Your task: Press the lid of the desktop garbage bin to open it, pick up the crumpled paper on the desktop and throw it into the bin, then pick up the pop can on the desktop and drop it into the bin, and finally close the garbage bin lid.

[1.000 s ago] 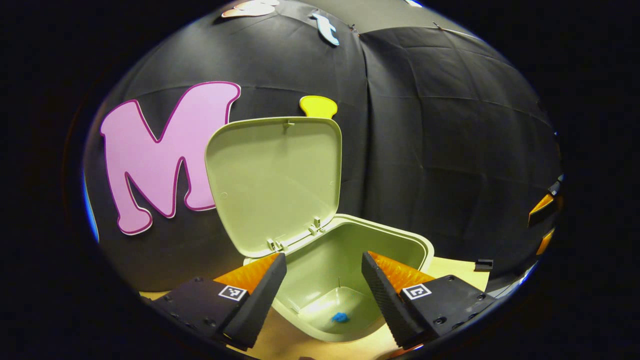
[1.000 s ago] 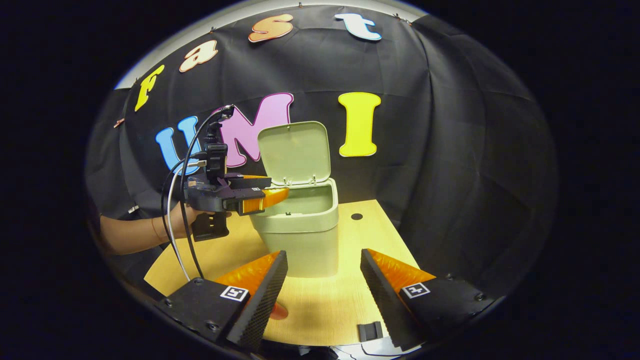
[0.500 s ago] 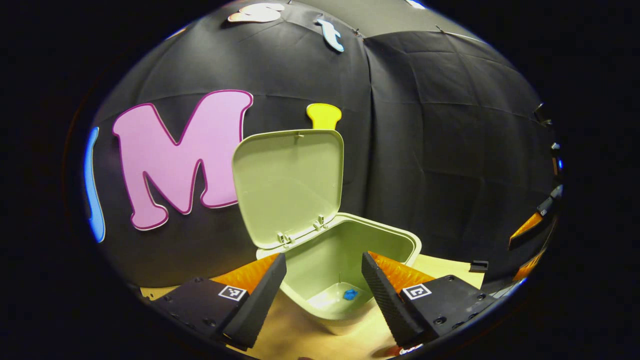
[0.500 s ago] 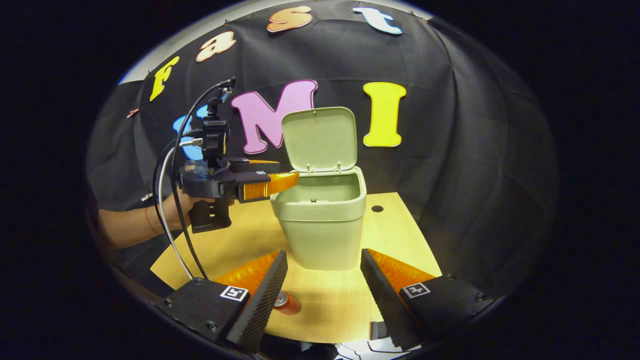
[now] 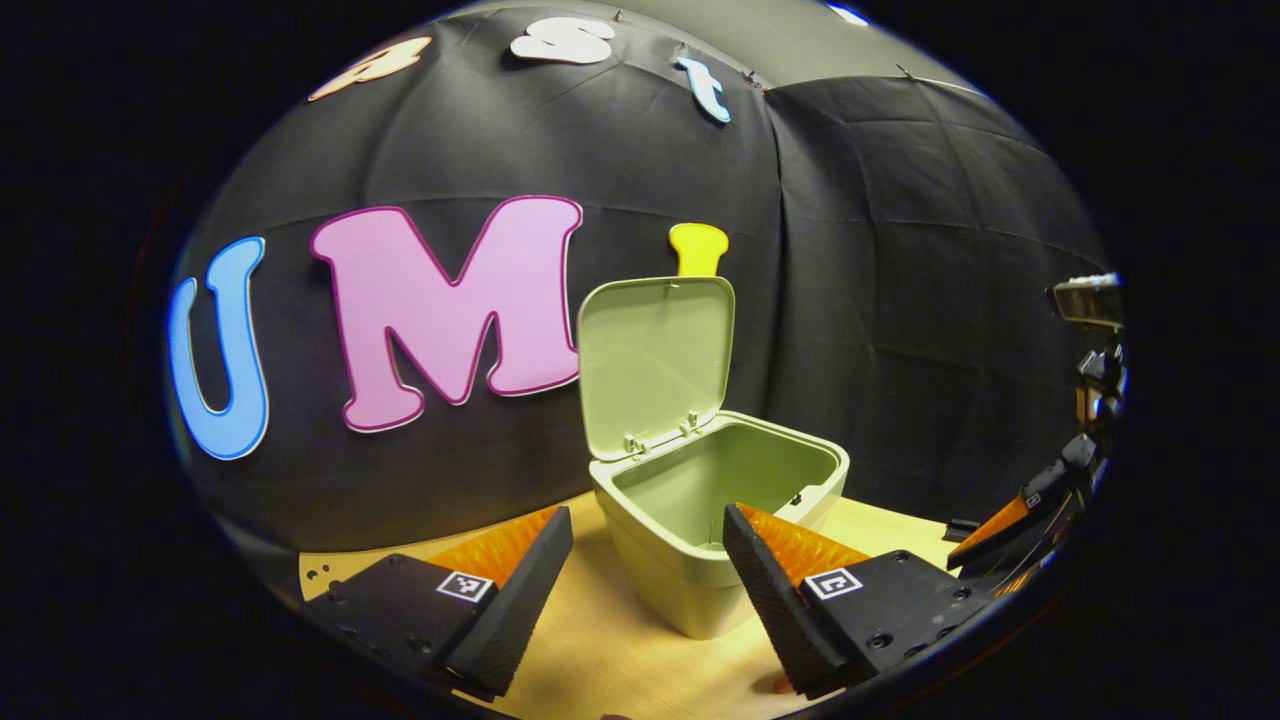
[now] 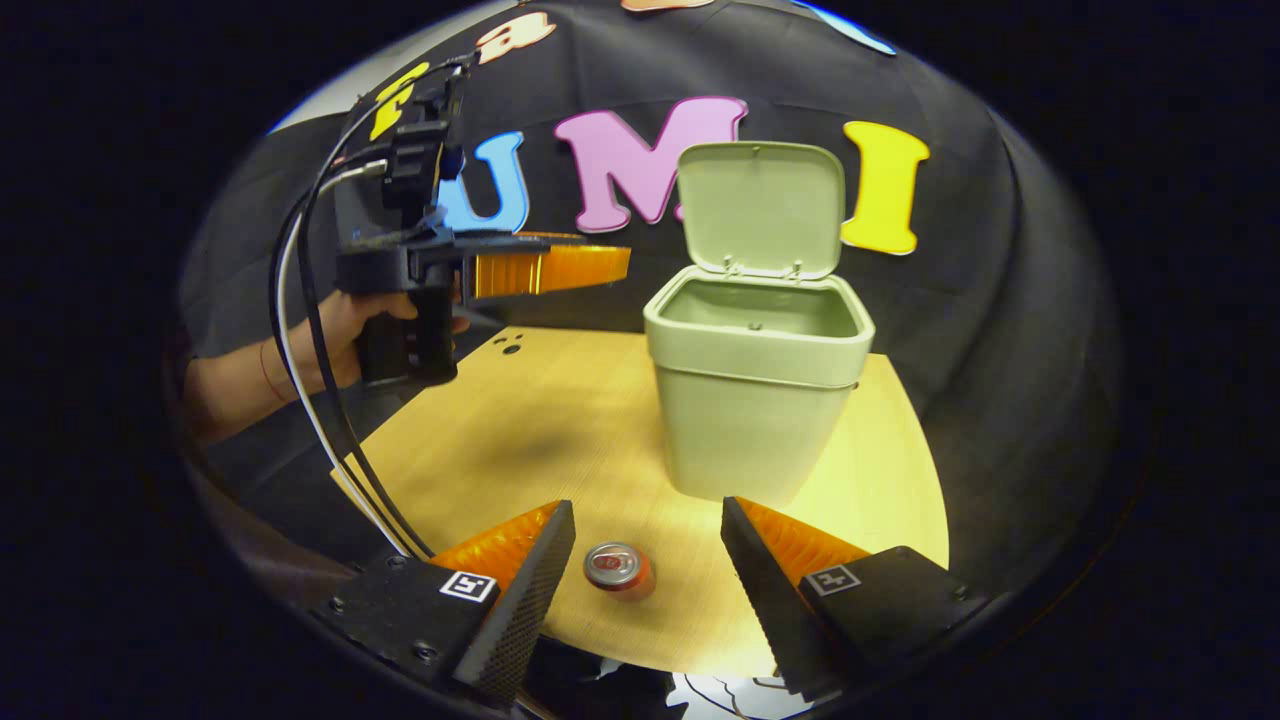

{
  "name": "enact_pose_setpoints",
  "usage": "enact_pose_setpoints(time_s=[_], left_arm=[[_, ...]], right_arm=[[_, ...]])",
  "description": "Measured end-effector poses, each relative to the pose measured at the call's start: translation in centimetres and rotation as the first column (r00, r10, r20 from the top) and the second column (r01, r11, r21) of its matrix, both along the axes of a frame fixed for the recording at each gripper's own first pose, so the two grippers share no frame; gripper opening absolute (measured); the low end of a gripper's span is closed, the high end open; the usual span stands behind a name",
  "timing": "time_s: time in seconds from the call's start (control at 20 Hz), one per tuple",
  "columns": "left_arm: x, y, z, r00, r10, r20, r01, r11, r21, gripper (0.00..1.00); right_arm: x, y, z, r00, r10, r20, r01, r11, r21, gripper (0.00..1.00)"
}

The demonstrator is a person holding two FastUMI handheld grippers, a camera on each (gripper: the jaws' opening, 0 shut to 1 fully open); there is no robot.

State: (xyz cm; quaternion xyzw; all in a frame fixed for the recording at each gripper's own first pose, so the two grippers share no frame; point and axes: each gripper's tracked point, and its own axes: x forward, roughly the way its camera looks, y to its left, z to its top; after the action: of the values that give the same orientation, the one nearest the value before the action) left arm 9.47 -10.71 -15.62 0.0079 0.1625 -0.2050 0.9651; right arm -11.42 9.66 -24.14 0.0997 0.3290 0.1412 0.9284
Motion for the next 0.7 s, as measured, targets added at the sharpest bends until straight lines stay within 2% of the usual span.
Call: enact_pose_setpoints(time_s=[0.3, 0.7], left_arm=[[-3.2, 3.9, -0.9, 0.996, 0.091, -0.026, -0.091, 0.996, 0.002, 0.98], [-8.4, 9.0, -2.4, 0.972, 0.222, -0.082, -0.222, 0.975, 0.010, 0.98]], right_arm=[[0.0, 3.3, -3.7, 0.986, 0.145, -0.081, -0.148, 0.988, -0.038, 0.95], [-0.2, 4.8, -9.1, 0.951, 0.237, -0.199, -0.253, 0.966, -0.059, 0.96]])
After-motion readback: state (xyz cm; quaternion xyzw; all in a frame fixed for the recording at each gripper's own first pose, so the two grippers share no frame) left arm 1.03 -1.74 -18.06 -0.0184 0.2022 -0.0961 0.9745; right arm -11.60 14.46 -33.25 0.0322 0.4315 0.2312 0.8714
